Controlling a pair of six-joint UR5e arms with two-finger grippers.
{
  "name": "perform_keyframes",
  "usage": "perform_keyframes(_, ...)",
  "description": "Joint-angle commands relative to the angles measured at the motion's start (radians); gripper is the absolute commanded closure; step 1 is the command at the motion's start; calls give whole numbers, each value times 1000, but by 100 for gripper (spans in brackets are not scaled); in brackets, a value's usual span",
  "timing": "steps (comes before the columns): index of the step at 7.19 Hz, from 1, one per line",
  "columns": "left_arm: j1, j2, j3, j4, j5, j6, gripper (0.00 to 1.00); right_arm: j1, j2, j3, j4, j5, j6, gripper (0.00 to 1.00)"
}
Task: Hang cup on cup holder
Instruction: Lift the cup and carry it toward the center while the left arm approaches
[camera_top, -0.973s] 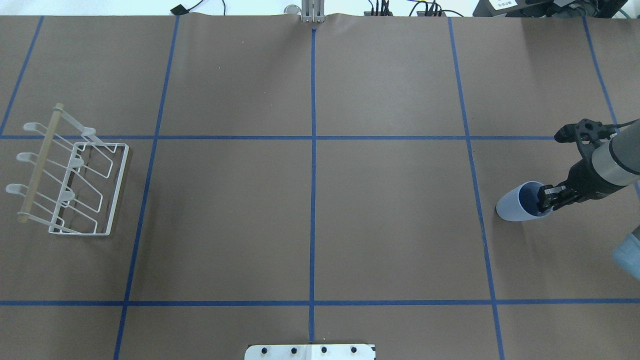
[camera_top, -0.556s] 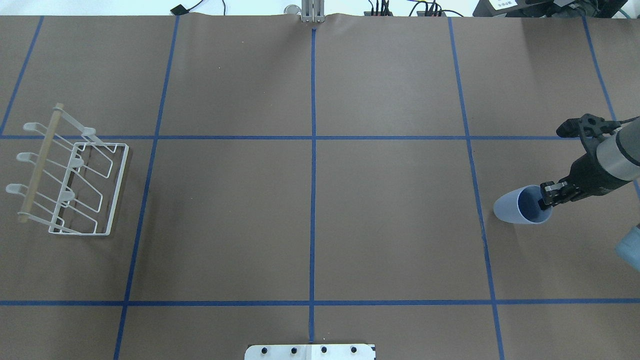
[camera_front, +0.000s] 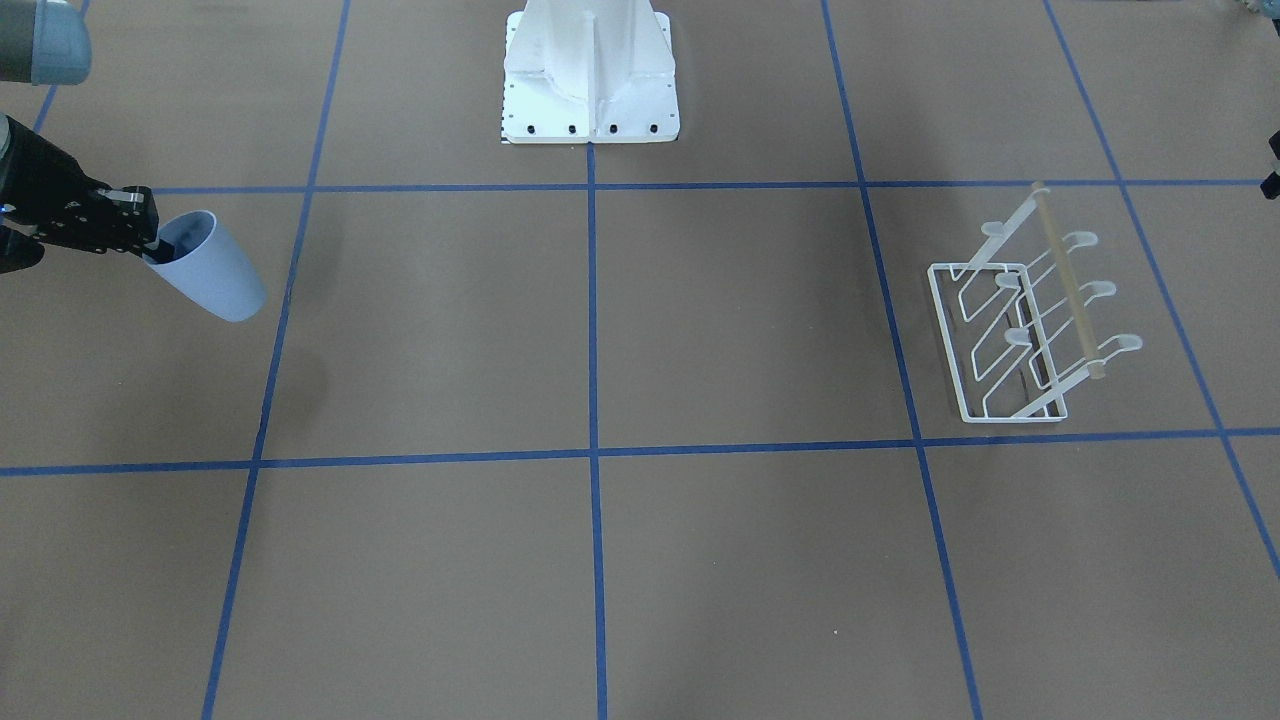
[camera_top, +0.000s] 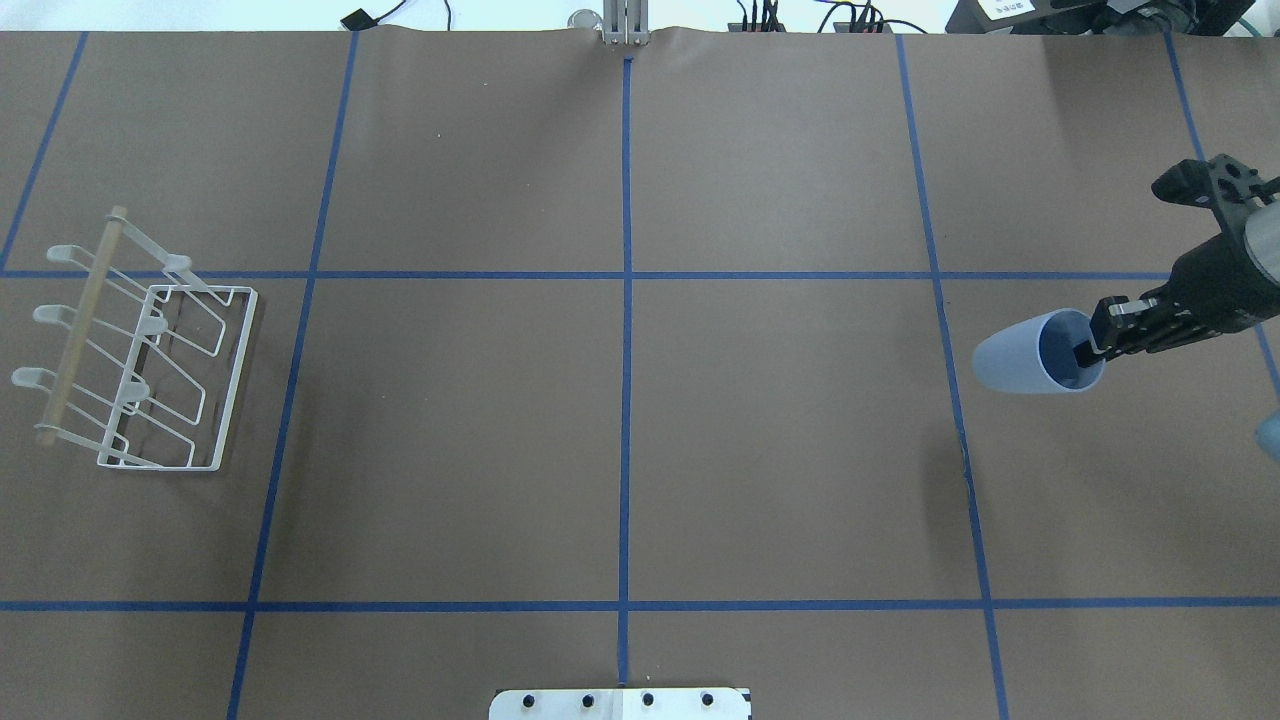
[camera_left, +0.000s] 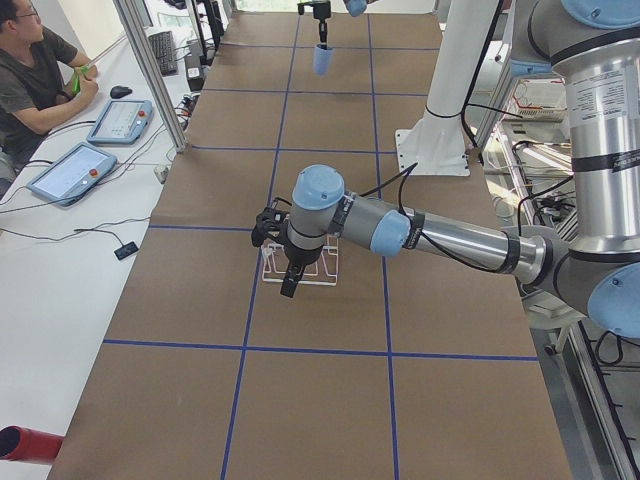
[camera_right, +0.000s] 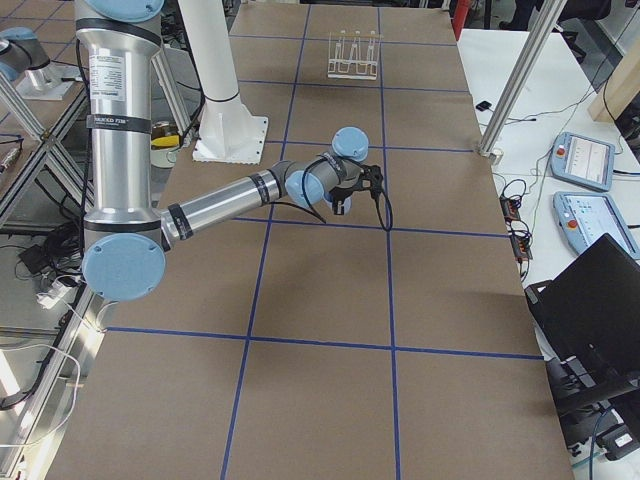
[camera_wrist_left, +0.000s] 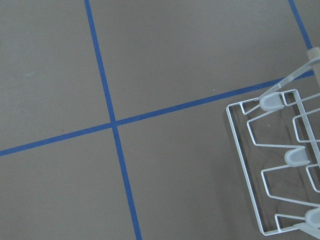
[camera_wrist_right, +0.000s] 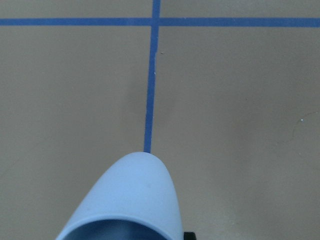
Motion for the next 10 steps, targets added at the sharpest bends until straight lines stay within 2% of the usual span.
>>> perform_keyframes(1,2,-28,9,-52,-6,-62,1,-6,109,-25,155,12,335,100)
perform_keyframes(3,71,-85,13,-74,1,-63,1,-18,137,-54,338,0,589,100)
perform_keyframes(4,79,-99,6,-100,-6,-106,1,-18,149,-56,378,-9,655,100)
perform_keyframes(5,114,-129,12,-178,-3,-196,1,-18,184,-56,378,-15,741,100)
perform_keyframes(6,181,-151,15,-251,3,-329,1,-18,227,-56,380,-15,857,100)
perform_keyframes(10,329,-312,6,-400,-3,-911,1,-45,350,-50,392,-4,1062,100)
